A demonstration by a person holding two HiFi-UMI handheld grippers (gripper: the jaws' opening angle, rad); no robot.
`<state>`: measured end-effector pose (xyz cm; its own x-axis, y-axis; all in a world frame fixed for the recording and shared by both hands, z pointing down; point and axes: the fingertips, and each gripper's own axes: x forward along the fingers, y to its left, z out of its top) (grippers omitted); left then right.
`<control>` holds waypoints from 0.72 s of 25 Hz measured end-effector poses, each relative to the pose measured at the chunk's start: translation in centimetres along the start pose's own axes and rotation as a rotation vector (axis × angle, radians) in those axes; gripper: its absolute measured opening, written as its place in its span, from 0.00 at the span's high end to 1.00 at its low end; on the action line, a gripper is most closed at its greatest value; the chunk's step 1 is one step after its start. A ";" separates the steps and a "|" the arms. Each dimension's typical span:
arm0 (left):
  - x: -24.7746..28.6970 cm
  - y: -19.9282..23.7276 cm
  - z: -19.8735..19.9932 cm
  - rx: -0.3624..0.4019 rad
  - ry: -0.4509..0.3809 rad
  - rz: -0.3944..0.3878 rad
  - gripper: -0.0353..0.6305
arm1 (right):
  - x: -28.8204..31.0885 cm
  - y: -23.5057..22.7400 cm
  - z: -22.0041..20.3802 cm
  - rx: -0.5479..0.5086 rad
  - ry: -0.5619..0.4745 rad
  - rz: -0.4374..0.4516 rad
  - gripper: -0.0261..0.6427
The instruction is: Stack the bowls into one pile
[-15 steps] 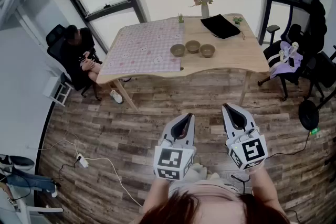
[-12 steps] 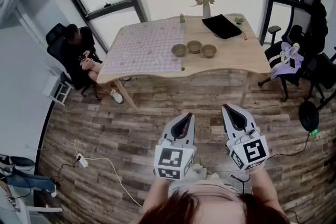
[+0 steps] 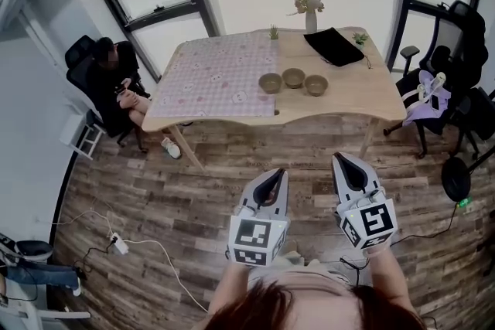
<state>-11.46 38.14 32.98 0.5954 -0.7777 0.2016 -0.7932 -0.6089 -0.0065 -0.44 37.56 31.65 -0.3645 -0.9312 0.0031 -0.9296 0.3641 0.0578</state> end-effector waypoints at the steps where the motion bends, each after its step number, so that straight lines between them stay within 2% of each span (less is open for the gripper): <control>1: 0.4 0.5 0.0 0.005 0.000 -0.001 0.93 | 0.7 -0.1 0.0 -0.003 -0.002 -0.003 0.96; 18: 5.6 6.7 1.2 0.000 -0.031 -0.035 0.93 | 8.8 -1.7 0.3 -0.049 -0.012 -0.046 0.96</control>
<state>-13.32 29.47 32.85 0.6267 -0.7602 0.1711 -0.7716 -0.6361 0.0001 -2.06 28.73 31.26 -0.3220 -0.9467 -0.0128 -0.9418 0.3189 0.1068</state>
